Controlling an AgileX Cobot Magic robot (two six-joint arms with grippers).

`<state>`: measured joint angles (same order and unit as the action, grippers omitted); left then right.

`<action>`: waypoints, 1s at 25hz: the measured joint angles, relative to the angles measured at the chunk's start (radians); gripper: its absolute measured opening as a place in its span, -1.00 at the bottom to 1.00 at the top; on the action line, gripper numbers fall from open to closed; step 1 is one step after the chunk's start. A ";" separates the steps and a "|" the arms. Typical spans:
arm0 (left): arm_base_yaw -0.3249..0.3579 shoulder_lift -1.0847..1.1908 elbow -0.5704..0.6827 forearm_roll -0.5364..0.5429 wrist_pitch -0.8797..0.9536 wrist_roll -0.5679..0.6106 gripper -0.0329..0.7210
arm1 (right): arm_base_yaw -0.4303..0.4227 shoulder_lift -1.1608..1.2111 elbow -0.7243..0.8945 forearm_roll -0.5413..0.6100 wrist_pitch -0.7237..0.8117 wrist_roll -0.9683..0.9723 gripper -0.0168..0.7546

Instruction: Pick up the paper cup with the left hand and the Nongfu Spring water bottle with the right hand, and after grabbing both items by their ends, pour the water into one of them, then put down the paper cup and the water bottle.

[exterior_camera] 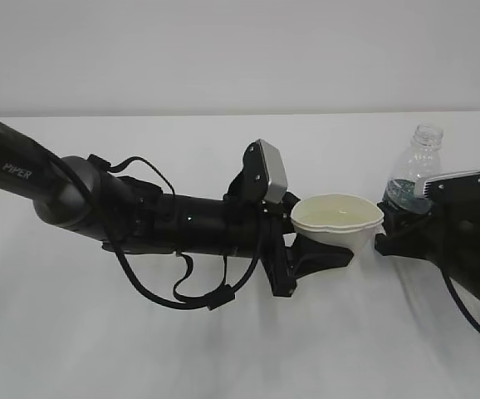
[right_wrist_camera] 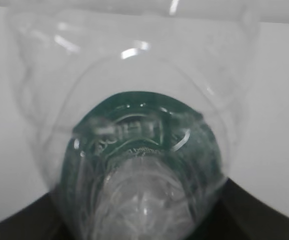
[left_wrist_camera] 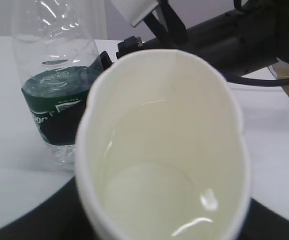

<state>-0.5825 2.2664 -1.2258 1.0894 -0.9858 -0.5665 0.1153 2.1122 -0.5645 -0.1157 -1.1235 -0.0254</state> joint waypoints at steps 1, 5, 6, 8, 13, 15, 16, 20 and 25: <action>0.000 0.000 0.000 0.002 0.000 0.000 0.13 | 0.000 0.000 0.000 -0.001 0.000 0.000 0.09; 0.000 0.000 0.000 0.006 0.000 0.000 0.13 | 0.000 0.000 0.000 -0.004 0.000 0.002 0.09; 0.000 0.000 0.000 0.006 -0.002 0.000 0.13 | 0.000 0.000 0.000 -0.004 0.000 0.003 0.10; 0.000 0.000 0.000 0.006 -0.009 0.000 0.13 | 0.000 0.000 0.000 -0.006 0.000 0.004 0.13; 0.000 0.000 0.000 0.006 -0.021 0.000 0.13 | 0.000 0.000 0.000 -0.008 0.000 0.004 0.19; 0.000 0.000 0.000 0.007 -0.021 0.000 0.13 | 0.000 0.000 0.000 -0.008 0.000 0.011 0.22; 0.000 0.000 0.000 0.007 -0.021 0.000 0.13 | 0.000 0.000 0.000 -0.008 0.000 0.016 0.25; 0.000 0.000 0.000 0.008 -0.021 0.000 0.13 | 0.000 0.000 0.004 -0.008 0.000 0.025 0.38; 0.000 0.000 0.000 0.008 -0.021 0.000 0.13 | 0.000 0.000 0.016 -0.008 -0.014 0.025 0.54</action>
<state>-0.5825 2.2664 -1.2258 1.0978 -1.0072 -0.5665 0.1153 2.1122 -0.5488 -0.1237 -1.1373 0.0000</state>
